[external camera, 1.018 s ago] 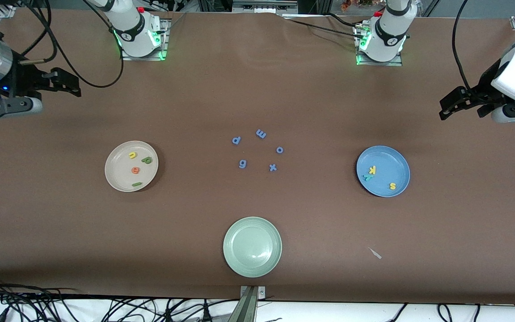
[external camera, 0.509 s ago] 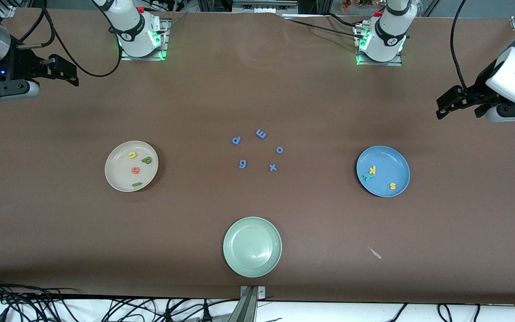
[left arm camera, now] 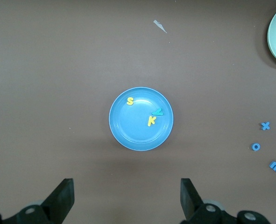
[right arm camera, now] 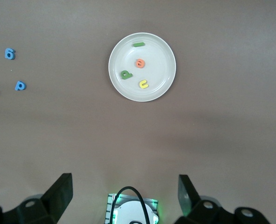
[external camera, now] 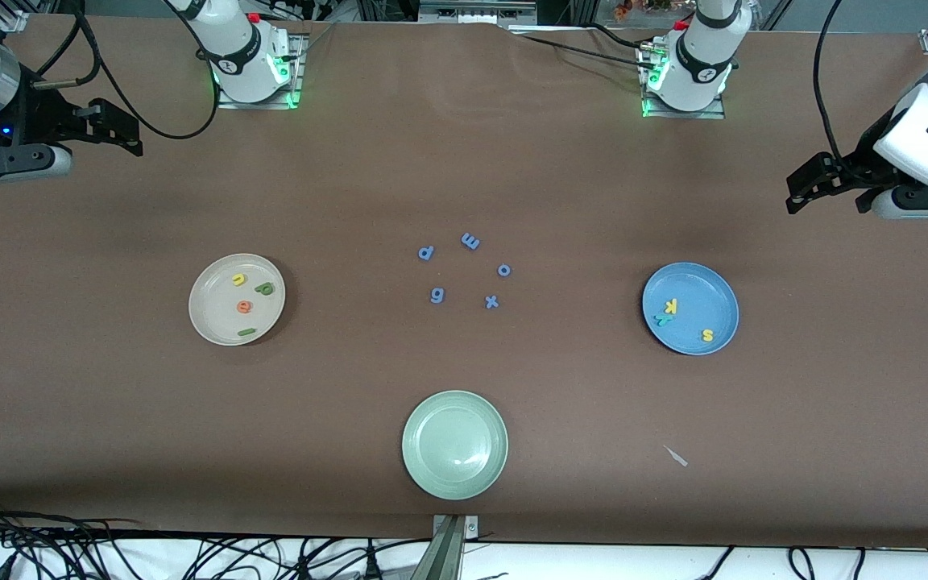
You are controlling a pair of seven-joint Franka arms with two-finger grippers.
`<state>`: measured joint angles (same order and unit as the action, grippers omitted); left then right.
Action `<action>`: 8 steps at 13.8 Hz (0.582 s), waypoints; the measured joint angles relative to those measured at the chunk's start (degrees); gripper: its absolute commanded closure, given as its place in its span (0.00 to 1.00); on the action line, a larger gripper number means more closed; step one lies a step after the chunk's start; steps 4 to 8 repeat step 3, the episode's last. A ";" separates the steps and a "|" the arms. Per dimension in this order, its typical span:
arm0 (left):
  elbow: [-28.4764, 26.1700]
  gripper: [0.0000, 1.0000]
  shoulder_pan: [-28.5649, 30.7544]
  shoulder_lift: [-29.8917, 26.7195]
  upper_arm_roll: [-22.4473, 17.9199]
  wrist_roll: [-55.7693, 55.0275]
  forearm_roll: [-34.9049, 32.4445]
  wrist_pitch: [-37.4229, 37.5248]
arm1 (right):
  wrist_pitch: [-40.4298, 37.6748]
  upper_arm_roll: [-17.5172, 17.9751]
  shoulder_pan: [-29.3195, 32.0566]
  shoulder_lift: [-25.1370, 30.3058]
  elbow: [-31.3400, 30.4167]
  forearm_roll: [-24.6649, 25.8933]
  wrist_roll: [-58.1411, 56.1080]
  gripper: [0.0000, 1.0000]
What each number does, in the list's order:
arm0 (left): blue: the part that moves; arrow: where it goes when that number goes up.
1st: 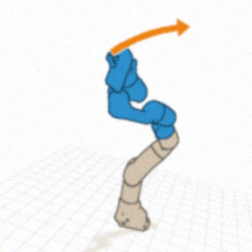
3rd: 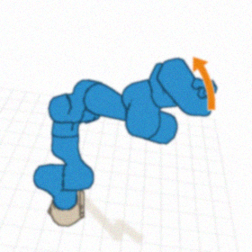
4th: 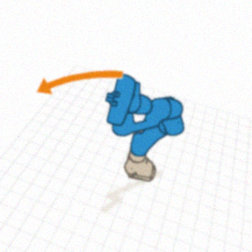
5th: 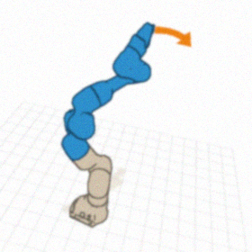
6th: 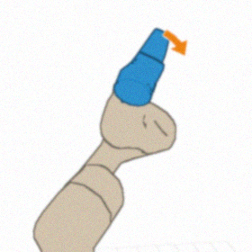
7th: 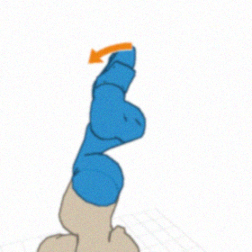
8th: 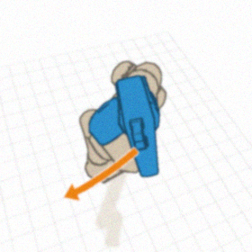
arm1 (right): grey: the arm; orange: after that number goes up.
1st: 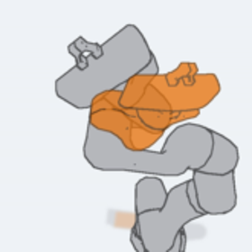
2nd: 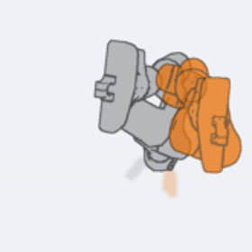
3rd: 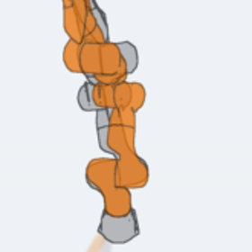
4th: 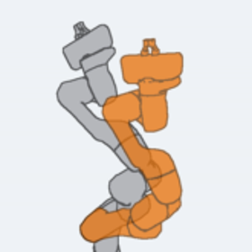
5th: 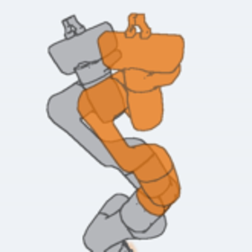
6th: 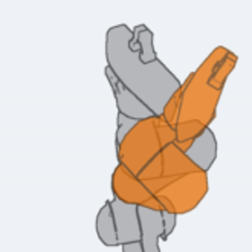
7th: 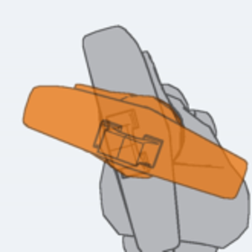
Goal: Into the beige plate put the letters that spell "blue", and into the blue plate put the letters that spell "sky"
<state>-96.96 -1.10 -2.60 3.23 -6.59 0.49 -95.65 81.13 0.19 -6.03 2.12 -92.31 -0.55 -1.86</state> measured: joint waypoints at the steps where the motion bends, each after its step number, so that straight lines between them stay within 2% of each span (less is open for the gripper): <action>1: 0.00 0.00 0.00 0.00 -0.01 0.04 0.00 0.01 | 0.00 0.00 0.02 0.00 0.00 0.07 0.10 0.00; 8: 0.00 0.00 0.01 0.01 -0.05 0.06 0.00 0.17 | 0.36 -0.02 0.14 0.00 0.00 0.55 0.47 0.00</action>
